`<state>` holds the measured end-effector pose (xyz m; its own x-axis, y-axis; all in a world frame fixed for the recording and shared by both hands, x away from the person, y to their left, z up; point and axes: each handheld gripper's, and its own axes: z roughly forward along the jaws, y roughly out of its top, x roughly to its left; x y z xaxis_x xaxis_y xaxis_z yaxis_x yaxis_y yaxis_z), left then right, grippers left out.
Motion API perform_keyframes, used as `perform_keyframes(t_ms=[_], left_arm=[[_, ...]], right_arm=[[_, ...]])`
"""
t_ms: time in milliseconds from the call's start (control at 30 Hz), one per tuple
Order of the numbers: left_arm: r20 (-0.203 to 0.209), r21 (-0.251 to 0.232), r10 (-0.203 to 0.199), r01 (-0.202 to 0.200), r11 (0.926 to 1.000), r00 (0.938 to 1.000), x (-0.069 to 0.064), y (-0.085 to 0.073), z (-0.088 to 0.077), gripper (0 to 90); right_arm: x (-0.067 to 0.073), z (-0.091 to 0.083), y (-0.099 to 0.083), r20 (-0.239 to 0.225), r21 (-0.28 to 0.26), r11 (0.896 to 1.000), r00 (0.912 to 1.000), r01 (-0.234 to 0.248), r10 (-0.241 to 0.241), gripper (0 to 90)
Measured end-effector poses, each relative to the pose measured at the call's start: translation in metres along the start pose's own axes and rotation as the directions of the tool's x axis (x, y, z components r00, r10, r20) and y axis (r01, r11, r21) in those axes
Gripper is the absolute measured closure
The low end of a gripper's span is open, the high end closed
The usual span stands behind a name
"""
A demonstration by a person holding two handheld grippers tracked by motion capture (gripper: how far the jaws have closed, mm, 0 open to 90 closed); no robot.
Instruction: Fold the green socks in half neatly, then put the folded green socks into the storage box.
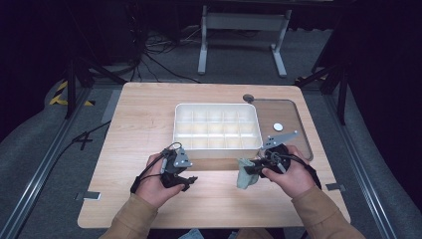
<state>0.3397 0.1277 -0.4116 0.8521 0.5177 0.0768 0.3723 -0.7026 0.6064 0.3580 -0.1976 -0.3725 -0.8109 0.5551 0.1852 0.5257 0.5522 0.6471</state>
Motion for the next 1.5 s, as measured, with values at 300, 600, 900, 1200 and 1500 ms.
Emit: perform_keyframes(t_ms=[300, 600, 900, 1200, 1500], left_arm=[[-0.003, -0.004, -0.02, 0.02, 0.9998, 0.9998, 0.004, -0.002, -0.003, 37.9], [0.002, -0.004, -0.021, 0.021, 0.9998, 0.9998, 0.006, -0.002, -0.004, 37.9], [0.002, -0.005, -0.019, 0.019, 0.9998, 0.9998, 0.006, -0.002, -0.004, 37.8], [-0.001, -0.014, -0.036, 0.036, 0.9993, 0.9994, 0.008, -0.005, -0.008, 37.7], [-0.021, -0.021, -0.06, 0.06, 0.998, 0.998, 0.01, -0.012, -0.015, 37.7]], right_arm=[[-0.013, -0.017, 0.013, 0.038, 0.013, 0.999, 0.9988, 0.03, -0.03, 72.1], [-0.027, -0.028, 0.026, 0.066, 0.018, 0.999, 0.9971, 0.039, -0.04, 72.0], [-0.038, -0.031, 0.035, 0.104, 0.02, 0.998, 0.9929, 0.056, -0.058, 71.8], [-0.05, -0.032, 0.052, 0.153, 0.032, 0.995, 0.9838, 0.09, -0.093, 71.6], [-0.061, -0.031, 0.067, 0.188, 0.067, 0.986, 0.9691, 0.15, -0.16, 71.5]])
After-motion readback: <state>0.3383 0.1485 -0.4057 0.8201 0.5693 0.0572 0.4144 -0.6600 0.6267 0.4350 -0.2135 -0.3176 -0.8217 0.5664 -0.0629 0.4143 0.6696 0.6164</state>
